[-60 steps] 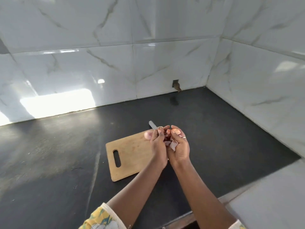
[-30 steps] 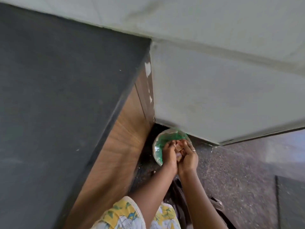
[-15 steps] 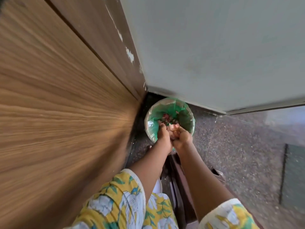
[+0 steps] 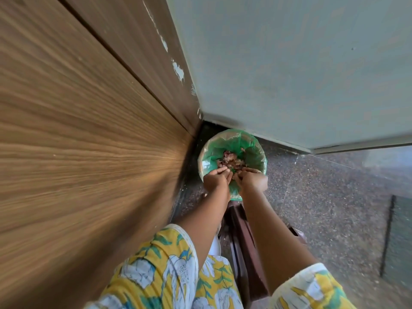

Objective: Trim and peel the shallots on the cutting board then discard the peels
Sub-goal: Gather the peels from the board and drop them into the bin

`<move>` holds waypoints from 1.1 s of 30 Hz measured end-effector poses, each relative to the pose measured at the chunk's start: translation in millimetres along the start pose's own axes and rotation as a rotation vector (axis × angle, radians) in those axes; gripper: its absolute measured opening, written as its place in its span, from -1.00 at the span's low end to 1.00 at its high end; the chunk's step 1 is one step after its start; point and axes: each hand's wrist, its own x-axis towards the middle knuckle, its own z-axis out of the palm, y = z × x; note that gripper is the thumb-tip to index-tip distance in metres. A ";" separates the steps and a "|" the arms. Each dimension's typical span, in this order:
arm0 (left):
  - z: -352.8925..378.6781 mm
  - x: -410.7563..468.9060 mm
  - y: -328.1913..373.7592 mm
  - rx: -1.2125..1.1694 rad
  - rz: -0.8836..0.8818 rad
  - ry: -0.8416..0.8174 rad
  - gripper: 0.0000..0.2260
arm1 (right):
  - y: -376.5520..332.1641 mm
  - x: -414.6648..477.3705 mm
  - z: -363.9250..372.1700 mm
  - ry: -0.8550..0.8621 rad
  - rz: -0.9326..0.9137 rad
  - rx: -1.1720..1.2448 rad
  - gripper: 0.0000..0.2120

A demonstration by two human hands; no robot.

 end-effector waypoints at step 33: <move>-200.0 -337.4 174.3 0.117 0.851 -0.448 -0.84 | -23.6 -443.3 0.8 -0.068 -1.060 0.098 -0.78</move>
